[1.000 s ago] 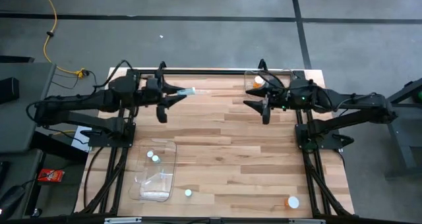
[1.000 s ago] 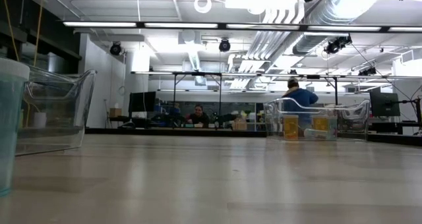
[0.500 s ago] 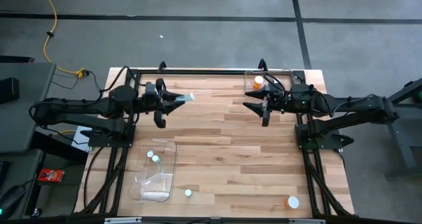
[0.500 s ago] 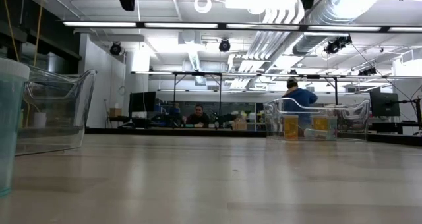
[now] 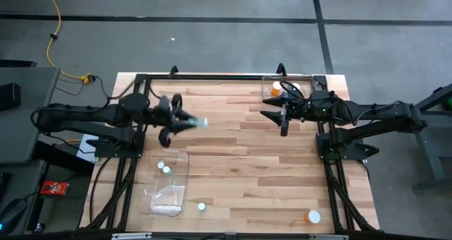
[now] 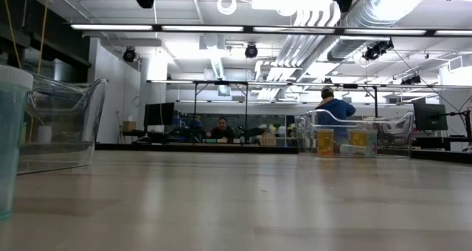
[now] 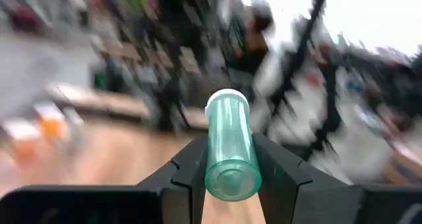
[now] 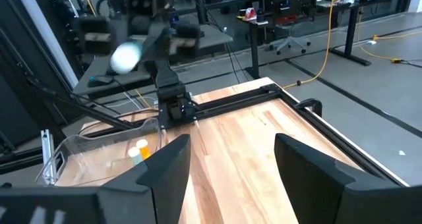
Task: Pick and place medicine bottles into bin by pill shape (circle, oval)
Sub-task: Put the green tablet bottle into the bottom transparent bin
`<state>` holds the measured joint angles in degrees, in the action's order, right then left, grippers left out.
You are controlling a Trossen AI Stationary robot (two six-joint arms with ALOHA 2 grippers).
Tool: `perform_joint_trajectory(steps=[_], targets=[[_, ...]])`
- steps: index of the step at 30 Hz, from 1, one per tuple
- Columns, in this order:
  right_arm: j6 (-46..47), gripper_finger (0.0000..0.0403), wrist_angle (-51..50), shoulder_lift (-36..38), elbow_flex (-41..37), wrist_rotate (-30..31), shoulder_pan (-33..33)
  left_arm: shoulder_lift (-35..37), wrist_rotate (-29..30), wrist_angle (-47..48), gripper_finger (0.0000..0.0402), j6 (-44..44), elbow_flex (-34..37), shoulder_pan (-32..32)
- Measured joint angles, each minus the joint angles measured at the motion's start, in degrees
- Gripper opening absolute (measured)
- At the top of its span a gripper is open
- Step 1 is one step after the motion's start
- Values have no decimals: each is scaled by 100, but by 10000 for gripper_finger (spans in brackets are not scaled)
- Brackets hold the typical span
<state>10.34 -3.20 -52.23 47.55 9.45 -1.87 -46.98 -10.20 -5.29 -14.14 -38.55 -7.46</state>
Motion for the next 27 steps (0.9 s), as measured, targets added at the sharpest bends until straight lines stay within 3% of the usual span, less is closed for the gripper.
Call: perform_joint_trajectory(steps=[7, 14, 16, 20, 24, 27], targets=[[12, 213, -112, 0, 0, 0, 0, -33, -54, 3382, 93, -246, -870, 1271], [314, 213, -264, 0, 0, 2, 0, -42, 923, 5685, 93, -1425, -1190, 2672], [318, 213, -340, 0, 0, 2, 0, -132, 1177, 5838, 93, -1546, -1164, 3014], [404, 213, -425, 0, 0, 2, 0, -276, 1449, 5169, 93, -1725, -771, 3485], [432, 213, -525, 0, -2, 2, 0, -500, 697, 4276, 92, -1746, -204, 3791], [422, 213, -568, 0, -2, 2, 0, -730, 469, 4060, 92, -1930, 140, 3888]])
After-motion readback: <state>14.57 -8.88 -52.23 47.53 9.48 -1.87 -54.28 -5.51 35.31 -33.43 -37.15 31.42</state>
